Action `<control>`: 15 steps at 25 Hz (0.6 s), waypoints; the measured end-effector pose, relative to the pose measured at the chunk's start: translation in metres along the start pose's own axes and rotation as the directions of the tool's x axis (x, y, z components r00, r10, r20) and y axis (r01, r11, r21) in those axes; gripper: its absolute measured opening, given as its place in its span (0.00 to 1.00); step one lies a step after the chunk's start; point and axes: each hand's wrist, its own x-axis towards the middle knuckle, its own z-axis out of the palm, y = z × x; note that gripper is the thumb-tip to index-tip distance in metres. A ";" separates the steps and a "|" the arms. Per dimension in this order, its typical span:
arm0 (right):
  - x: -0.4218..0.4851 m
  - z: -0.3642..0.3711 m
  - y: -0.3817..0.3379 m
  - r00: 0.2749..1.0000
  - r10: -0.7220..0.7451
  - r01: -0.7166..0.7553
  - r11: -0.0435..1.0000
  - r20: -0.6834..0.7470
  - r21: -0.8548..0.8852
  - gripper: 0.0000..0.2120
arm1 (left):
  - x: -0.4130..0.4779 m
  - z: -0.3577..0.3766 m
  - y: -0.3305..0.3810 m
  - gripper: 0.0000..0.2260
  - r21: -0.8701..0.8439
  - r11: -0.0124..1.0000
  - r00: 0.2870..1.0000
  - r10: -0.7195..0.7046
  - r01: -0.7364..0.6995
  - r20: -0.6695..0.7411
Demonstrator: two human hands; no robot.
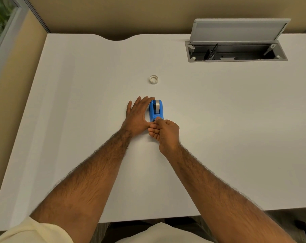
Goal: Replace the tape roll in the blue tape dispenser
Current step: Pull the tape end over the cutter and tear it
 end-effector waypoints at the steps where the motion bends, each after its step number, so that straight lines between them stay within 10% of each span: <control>1: 0.000 -0.001 0.000 1.000 0.001 -0.001 1.000 0.006 -0.006 0.09 | 0.000 0.000 0.000 0.39 -0.001 1.000 1.000 0.002 -0.002 0.000; 15: 0.006 0.000 0.003 0.995 -0.041 0.032 0.994 -0.087 -0.101 0.10 | -0.002 -0.006 0.007 0.41 0.004 1.000 1.000 0.000 0.000 0.021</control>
